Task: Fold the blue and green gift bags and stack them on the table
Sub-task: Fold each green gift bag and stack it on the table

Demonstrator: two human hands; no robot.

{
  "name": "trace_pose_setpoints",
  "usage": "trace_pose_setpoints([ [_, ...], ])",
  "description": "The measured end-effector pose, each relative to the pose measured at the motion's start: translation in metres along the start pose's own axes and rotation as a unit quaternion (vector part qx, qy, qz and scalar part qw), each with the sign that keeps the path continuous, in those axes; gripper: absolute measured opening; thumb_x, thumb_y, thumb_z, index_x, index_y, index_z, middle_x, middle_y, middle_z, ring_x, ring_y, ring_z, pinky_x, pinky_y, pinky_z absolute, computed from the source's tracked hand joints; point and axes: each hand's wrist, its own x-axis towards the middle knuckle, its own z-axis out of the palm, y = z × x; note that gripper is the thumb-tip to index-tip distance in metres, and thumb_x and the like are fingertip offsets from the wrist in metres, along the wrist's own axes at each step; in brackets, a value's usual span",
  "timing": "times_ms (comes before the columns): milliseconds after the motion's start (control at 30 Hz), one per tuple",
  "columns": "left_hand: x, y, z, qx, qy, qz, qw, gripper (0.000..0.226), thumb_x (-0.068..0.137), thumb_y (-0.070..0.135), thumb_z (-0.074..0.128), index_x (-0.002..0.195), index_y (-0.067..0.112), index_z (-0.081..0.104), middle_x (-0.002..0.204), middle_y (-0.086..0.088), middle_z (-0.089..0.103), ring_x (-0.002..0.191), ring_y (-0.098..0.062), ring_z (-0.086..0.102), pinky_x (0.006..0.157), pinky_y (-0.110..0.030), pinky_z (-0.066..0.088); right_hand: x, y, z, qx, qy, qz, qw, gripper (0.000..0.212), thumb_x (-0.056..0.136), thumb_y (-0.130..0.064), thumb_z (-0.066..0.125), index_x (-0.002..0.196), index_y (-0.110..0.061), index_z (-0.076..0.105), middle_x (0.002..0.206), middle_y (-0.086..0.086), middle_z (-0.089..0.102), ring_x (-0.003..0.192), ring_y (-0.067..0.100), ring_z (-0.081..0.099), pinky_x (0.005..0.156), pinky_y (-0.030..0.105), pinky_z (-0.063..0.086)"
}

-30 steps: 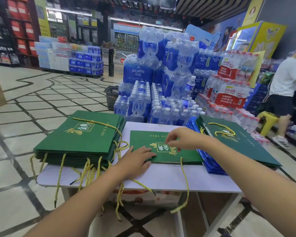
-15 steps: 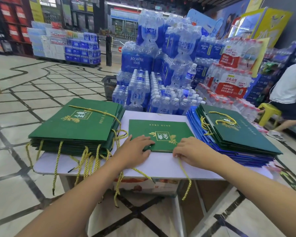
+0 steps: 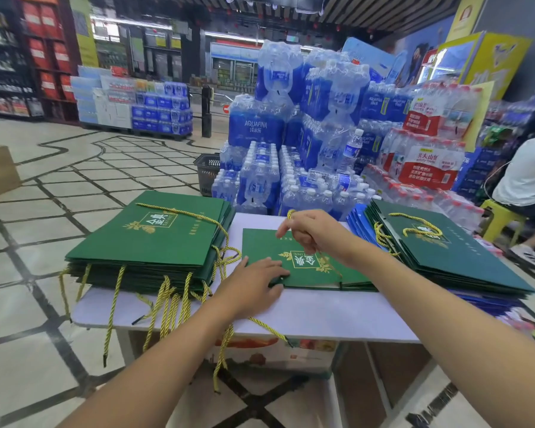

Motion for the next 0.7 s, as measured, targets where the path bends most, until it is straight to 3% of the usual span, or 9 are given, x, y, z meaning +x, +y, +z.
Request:
trace_pose_setpoints([
  [100,-0.001,0.0,-0.001,-0.004,-0.003,0.001,1.0,0.045,0.106,0.041,0.042,0.151,0.038,0.047,0.165,0.014,0.032,0.155,-0.006,0.018,0.128,-0.051,-0.002,0.014,-0.012,-0.004,-0.005,0.03,-0.023,0.999,0.037,0.106,-0.039,0.052,0.092,-0.018,0.078,0.055,-0.009,0.029,0.054,0.013,0.026,0.051,0.026,0.024],
  [333,-0.003,0.003,-0.006,-0.008,0.002,0.0,1.0,0.046,0.106,0.037,0.042,0.152,0.037,0.046,0.166,0.011,0.03,0.156,-0.009,0.015,0.128,-0.051,-0.004,0.026,-0.025,-0.022,-0.026,0.057,-0.041,0.997,0.029,0.107,-0.037,0.052,0.105,-0.028,0.08,0.06,-0.005,0.031,0.057,0.015,0.024,0.049,0.025,0.023],
  [400,-0.003,0.003,-0.005,0.001,0.018,-0.008,1.0,0.048,0.104,0.038,0.043,0.153,0.035,0.044,0.166,0.008,0.029,0.157,-0.015,0.012,0.128,-0.054,-0.003,0.026,-0.018,-0.024,-0.055,0.064,-0.027,0.996,0.025,0.106,-0.035,0.055,0.108,-0.027,0.079,0.054,-0.011,0.037,0.053,0.013,0.026,0.049,0.023,0.024],
  [467,-0.003,0.003,-0.005,0.01,0.023,-0.024,0.999,0.052,0.104,0.041,0.045,0.155,0.029,0.041,0.166,0.005,0.03,0.158,-0.021,0.012,0.128,-0.056,0.002,0.025,-0.004,-0.023,-0.086,0.069,-0.016,0.994,0.02,0.102,-0.033,0.061,0.109,-0.028,0.079,0.058,-0.012,0.056,0.056,0.008,0.041,0.055,0.021,0.034],
  [533,-0.002,0.002,-0.005,0.0,0.02,-0.031,0.999,0.054,0.104,0.041,0.046,0.156,0.024,0.04,0.165,0.003,0.034,0.157,-0.023,0.016,0.128,-0.055,0.007,0.022,0.015,-0.022,-0.141,0.066,-0.006,0.988,0.017,0.1,-0.034,0.065,0.106,-0.032,0.08,0.072,-0.012,0.071,0.063,0.001,0.05,0.064,0.022,0.039],
  [633,-0.002,0.002,-0.006,-0.011,0.018,-0.03,0.999,0.052,0.106,0.039,0.046,0.155,0.021,0.043,0.165,0.002,0.035,0.157,-0.022,0.016,0.127,-0.054,0.009,0.015,0.037,-0.018,-0.294,0.05,0.022,0.954,0.017,0.1,-0.038,0.063,0.106,-0.036,0.078,0.051,-0.022,0.054,0.048,-0.001,0.044,0.055,0.025,0.034],
  [700,-0.001,0.001,-0.005,-0.012,0.015,-0.032,0.999,0.051,0.107,0.039,0.045,0.155,0.021,0.044,0.165,0.001,0.035,0.157,-0.023,0.017,0.127,-0.055,0.009,0.008,0.043,-0.013,-0.4,0.007,0.025,0.916,0.02,0.102,-0.041,0.058,0.11,-0.038,0.076,0.063,-0.029,0.06,0.063,-0.006,0.053,0.059,0.026,0.037],
])
